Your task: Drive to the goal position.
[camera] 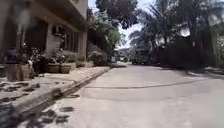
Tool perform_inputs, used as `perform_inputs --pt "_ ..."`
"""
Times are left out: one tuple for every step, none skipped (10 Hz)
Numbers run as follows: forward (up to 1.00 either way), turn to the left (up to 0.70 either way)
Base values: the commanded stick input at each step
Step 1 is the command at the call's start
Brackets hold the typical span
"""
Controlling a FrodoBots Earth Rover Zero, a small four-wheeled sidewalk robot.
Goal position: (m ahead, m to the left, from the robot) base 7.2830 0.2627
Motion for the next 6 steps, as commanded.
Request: perform_inputs --pt "1.0 0.0" --pt "1.0 0.0" --pt "1.0 0.0" --pt "1.0 0.0" --pt "1.0 0.0" --pt "1.0 0.0"
